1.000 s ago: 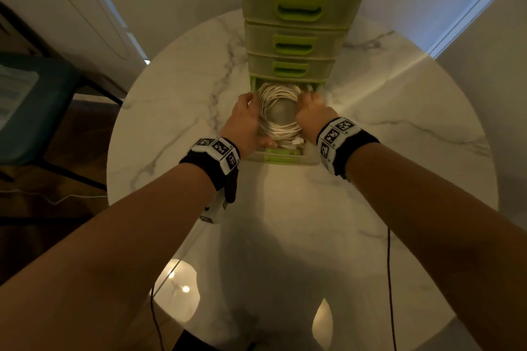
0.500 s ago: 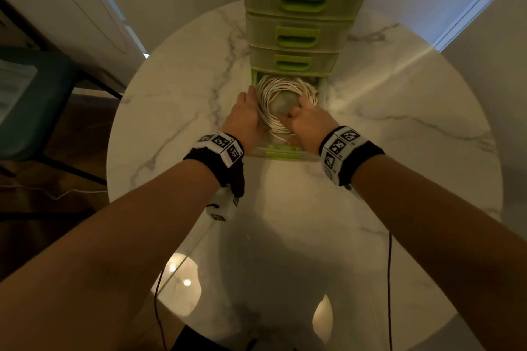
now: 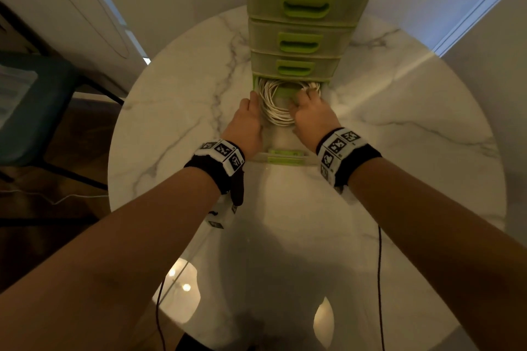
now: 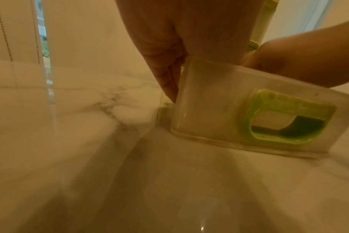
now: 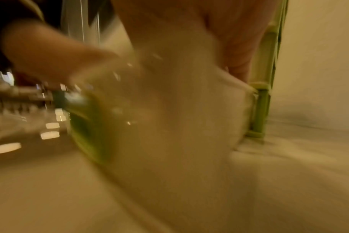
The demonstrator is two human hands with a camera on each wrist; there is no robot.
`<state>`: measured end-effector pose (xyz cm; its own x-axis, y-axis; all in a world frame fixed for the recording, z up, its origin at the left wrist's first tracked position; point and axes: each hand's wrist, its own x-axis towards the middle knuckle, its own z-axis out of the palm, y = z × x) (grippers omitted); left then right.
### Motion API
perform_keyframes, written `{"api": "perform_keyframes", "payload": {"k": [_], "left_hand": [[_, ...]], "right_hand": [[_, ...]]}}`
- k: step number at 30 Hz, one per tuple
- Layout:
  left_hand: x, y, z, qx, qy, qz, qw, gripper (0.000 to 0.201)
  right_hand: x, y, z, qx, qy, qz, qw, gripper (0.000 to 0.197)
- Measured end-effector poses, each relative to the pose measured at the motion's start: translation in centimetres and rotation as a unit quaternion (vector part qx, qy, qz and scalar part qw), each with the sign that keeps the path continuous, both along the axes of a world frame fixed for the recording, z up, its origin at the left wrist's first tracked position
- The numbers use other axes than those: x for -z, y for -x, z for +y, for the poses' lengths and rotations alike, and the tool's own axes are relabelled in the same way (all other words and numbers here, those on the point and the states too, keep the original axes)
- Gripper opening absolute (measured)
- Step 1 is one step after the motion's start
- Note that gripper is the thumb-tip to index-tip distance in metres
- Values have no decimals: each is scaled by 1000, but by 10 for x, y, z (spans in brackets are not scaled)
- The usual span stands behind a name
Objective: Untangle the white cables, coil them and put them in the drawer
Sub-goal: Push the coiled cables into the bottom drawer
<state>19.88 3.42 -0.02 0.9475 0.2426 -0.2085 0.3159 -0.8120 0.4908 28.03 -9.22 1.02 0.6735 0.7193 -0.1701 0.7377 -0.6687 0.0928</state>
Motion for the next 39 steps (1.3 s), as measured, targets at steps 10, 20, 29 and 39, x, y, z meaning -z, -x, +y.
{"api": "perform_keyframes", "payload": {"k": [10, 20, 29, 39], "left_hand": [[5, 4, 3, -5, 43, -47, 998, 67], [-17, 4, 55, -42, 257, 23, 965, 87], [-14, 3, 51, 62, 241, 92, 964, 117], [6, -4, 55, -58, 281, 6, 958, 97]], "right_hand": [[1, 2, -12, 1, -188, 119, 975, 39], [-16, 36, -89, 233, -257, 336, 876, 119], [4, 13, -81, 252, -283, 342, 860, 71], [11, -2, -68, 295, -421, 327, 793, 93]]}}
